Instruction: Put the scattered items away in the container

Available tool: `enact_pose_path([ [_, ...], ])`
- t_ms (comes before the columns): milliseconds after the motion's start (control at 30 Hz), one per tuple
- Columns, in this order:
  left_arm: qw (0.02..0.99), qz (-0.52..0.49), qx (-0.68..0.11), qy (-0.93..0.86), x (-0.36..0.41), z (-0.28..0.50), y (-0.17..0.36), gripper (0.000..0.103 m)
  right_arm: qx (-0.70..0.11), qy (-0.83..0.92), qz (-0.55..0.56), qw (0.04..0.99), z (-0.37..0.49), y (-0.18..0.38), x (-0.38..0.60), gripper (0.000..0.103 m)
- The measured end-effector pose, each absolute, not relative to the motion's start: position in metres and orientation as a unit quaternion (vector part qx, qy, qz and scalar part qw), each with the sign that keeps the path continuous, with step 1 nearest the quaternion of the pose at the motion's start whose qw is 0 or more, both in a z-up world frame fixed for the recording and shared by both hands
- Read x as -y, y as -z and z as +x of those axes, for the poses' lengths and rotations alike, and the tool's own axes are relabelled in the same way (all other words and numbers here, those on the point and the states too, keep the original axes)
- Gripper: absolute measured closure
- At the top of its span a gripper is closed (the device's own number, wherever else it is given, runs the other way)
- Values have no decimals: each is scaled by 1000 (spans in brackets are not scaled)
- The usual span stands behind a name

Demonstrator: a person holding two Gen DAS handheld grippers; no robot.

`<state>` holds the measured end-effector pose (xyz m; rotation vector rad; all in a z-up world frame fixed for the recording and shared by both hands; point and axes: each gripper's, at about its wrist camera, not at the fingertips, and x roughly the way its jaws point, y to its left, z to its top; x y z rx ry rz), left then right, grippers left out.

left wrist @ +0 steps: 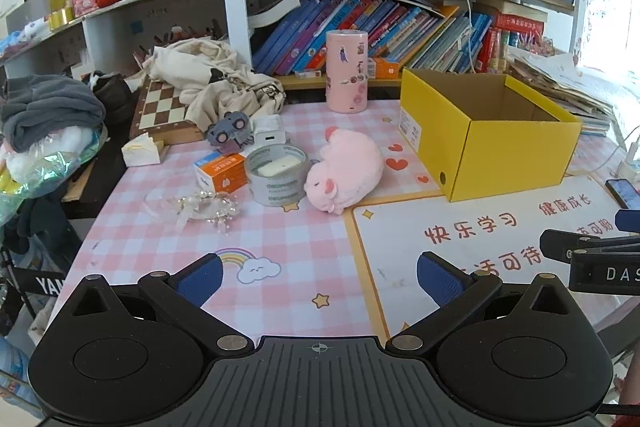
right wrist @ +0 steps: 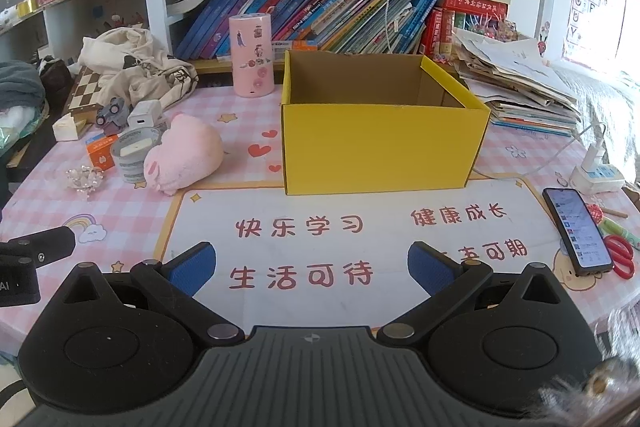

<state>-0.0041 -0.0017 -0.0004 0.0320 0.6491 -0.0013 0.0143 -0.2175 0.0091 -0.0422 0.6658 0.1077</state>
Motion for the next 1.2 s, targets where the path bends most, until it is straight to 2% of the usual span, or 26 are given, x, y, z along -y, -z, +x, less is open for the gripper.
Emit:
enact_pose_path([
  [1200,937,16,-350,13,-1,5,8,0,-348,-52,-19,936,22,0,217,0],
])
